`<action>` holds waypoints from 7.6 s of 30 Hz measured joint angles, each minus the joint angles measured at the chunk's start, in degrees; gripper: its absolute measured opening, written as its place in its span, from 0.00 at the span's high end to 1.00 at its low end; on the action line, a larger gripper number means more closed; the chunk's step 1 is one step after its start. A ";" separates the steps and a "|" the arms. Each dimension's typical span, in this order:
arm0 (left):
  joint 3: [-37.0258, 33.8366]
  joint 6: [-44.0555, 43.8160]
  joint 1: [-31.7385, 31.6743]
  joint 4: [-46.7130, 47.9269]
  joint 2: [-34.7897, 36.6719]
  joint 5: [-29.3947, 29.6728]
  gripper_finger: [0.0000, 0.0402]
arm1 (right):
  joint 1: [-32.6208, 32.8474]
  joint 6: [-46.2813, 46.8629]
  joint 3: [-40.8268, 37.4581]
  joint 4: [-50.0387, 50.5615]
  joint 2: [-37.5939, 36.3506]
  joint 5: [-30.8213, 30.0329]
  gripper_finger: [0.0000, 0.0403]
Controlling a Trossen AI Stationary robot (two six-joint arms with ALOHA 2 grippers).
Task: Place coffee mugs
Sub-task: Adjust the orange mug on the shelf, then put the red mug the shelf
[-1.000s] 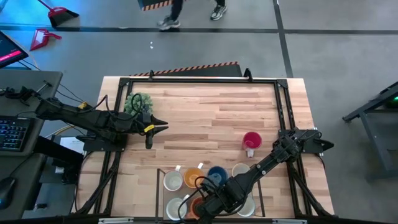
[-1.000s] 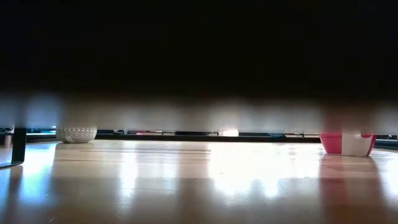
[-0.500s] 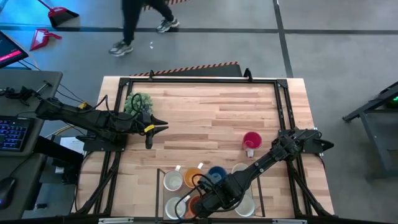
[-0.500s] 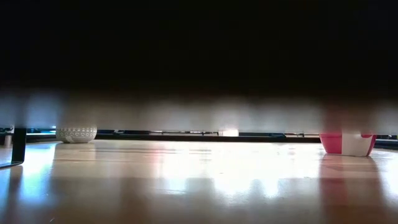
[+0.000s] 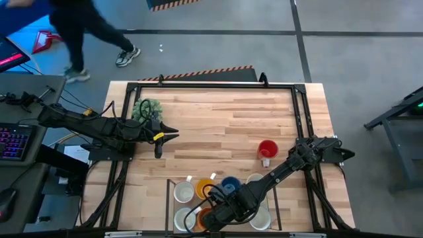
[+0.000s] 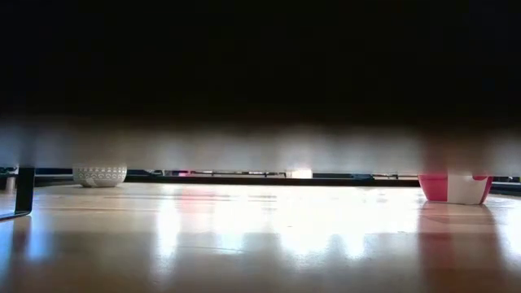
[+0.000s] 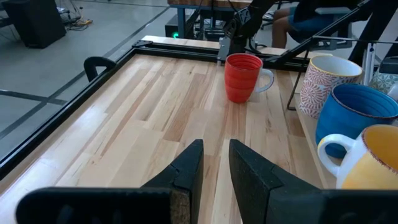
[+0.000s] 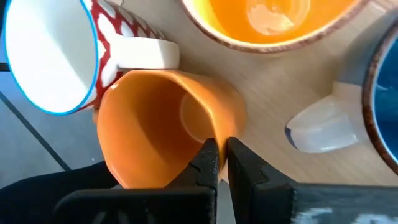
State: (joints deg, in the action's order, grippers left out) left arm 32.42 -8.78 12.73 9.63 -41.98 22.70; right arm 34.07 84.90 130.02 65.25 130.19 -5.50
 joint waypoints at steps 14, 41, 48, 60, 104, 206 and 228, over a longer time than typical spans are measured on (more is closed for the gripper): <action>0.00 0.02 0.00 0.02 -0.02 0.00 0.83 | -0.75 -1.92 0.00 -1.33 0.00 0.11 1.00; 0.00 1.49 0.00 -0.01 -0.01 0.00 0.83 | -0.73 -3.84 0.00 -3.85 0.00 2.08 0.89; 0.01 1.49 0.02 -0.02 -0.02 0.00 0.83 | -0.73 -3.88 0.02 -4.09 0.00 2.03 0.85; 0.00 1.49 0.01 -0.03 -0.02 0.00 0.83 | -0.73 -3.95 0.04 -2.64 0.00 2.04 0.85; 0.00 -1.68 0.07 2.42 -0.01 -2.80 0.83 | -10.76 -14.16 -20.49 24.60 -26.39 -26.46 0.90; 0.00 -4.61 -0.02 -3.87 0.01 9.88 0.83 | -9.33 -11.94 -81.92 -1.56 -71.70 -17.01 0.90; 0.00 -4.61 -0.02 -3.73 0.01 10.07 0.83 | -20.24 -22.95 -82.09 -0.76 -71.32 -12.03 0.90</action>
State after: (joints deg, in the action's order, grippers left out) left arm 32.42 -13.39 12.71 5.90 -41.98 32.77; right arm 13.83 61.95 47.92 64.49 58.87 -17.53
